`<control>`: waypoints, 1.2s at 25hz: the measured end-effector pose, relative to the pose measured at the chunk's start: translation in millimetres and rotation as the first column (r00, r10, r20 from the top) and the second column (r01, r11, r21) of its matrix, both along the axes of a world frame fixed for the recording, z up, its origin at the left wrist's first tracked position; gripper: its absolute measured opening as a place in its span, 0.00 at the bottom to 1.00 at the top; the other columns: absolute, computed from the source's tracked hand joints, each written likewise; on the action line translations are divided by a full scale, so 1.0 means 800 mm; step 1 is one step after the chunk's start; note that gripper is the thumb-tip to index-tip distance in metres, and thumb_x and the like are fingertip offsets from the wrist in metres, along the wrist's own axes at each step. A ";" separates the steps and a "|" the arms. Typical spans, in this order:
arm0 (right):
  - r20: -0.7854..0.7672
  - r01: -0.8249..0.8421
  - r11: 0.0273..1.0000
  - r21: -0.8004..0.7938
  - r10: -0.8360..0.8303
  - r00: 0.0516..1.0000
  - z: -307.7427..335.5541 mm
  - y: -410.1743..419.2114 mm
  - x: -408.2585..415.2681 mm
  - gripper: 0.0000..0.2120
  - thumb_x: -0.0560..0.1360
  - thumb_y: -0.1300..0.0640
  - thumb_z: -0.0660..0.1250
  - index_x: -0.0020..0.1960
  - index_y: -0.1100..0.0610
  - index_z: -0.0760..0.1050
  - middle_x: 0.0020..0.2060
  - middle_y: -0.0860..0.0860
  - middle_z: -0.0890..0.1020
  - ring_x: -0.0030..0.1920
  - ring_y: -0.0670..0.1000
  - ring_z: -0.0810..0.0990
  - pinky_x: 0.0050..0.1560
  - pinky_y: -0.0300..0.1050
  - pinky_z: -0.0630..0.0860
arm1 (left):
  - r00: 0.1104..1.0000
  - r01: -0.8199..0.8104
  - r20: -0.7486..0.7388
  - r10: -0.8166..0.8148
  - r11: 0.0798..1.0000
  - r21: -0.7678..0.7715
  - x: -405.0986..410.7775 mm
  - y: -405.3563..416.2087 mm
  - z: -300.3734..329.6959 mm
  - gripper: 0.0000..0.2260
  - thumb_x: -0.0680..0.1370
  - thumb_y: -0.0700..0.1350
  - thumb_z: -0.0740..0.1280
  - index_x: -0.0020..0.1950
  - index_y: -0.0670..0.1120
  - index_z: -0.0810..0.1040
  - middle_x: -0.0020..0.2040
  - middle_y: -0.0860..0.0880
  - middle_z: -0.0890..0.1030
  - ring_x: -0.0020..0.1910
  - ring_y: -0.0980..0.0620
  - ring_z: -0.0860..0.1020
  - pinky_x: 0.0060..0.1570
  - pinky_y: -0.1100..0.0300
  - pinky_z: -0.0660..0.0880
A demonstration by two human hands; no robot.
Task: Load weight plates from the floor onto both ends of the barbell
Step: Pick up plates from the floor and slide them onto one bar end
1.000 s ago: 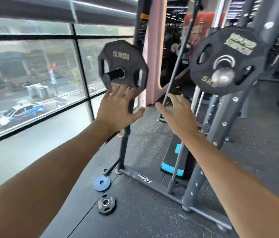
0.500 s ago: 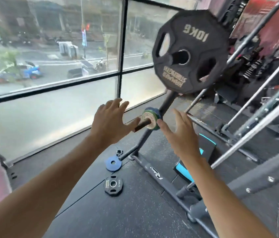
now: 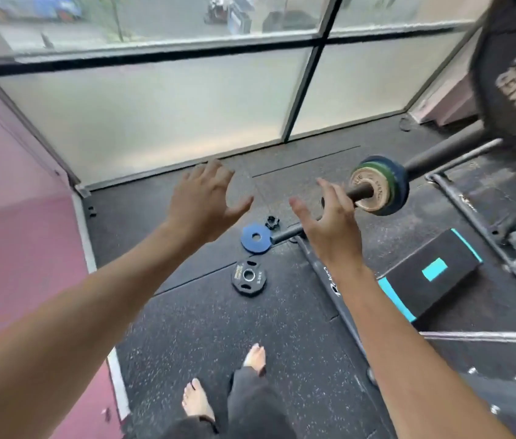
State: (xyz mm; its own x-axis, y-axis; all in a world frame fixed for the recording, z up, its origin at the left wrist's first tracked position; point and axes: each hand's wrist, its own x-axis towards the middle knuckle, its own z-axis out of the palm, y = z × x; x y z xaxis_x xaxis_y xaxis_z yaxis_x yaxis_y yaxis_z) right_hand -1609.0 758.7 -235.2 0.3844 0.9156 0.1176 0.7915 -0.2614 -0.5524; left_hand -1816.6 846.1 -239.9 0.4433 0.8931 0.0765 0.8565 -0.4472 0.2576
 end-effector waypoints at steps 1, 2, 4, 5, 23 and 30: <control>-0.004 -0.016 1.000 -0.023 0.016 1.000 -0.019 0.019 0.002 0.32 0.78 0.36 0.62 0.74 0.55 0.67 0.69 0.52 0.72 0.71 0.53 0.68 0.61 0.54 0.72 | 1.000 -0.028 -0.008 0.028 0.999 -0.018 -0.001 0.013 -0.018 0.34 0.78 0.68 0.53 0.73 0.45 0.71 0.71 0.43 0.73 0.68 0.42 0.72 0.66 0.46 0.68; -0.004 -0.041 0.998 -0.052 0.040 0.999 -0.046 0.041 0.004 0.32 0.78 0.36 0.62 0.75 0.55 0.66 0.69 0.52 0.72 0.71 0.53 0.68 0.62 0.53 0.71 | 0.998 -0.061 -0.022 0.061 0.997 -0.042 -0.001 0.028 -0.042 0.33 0.79 0.67 0.55 0.73 0.45 0.71 0.71 0.43 0.73 0.68 0.42 0.72 0.66 0.46 0.68; -0.013 -0.081 0.992 -0.097 0.081 0.997 -0.101 0.080 0.007 0.34 0.78 0.34 0.61 0.75 0.55 0.66 0.70 0.52 0.71 0.71 0.53 0.69 0.64 0.54 0.71 | 0.991 -0.121 -0.060 0.117 0.990 -0.067 0.001 0.053 -0.092 0.31 0.79 0.66 0.55 0.72 0.44 0.72 0.69 0.42 0.74 0.66 0.42 0.74 0.64 0.46 0.70; -0.030 -0.092 0.987 -0.133 0.089 0.996 -0.138 0.103 0.009 0.34 0.77 0.34 0.60 0.75 0.54 0.66 0.71 0.51 0.71 0.70 0.53 0.69 0.63 0.54 0.71 | 0.986 -0.155 -0.077 0.149 0.984 -0.090 0.003 0.067 -0.127 0.31 0.79 0.66 0.55 0.71 0.44 0.73 0.67 0.42 0.75 0.64 0.42 0.74 0.62 0.46 0.71; 0.034 -0.023 0.703 -0.711 0.067 0.997 -0.931 0.210 0.044 0.32 0.78 0.37 0.60 0.77 0.51 0.61 0.71 0.52 0.69 0.70 0.55 0.68 0.58 0.55 0.71 | 0.969 -0.191 -0.239 0.057 0.786 -0.588 0.121 0.159 -0.916 0.21 0.82 0.56 0.59 0.66 0.42 0.71 0.63 0.41 0.73 0.60 0.39 0.75 0.52 0.45 0.71; 0.161 0.064 0.592 -0.803 0.114 0.980 -1.070 0.218 0.072 0.41 0.75 0.53 0.71 0.80 0.52 0.51 0.75 0.55 0.62 0.70 0.60 0.65 0.59 0.58 0.73 | 0.961 -0.234 -0.270 0.053 0.675 -0.700 0.134 0.133 -1.038 0.22 0.82 0.54 0.60 0.70 0.41 0.66 0.66 0.40 0.72 0.61 0.36 0.76 0.50 0.46 0.71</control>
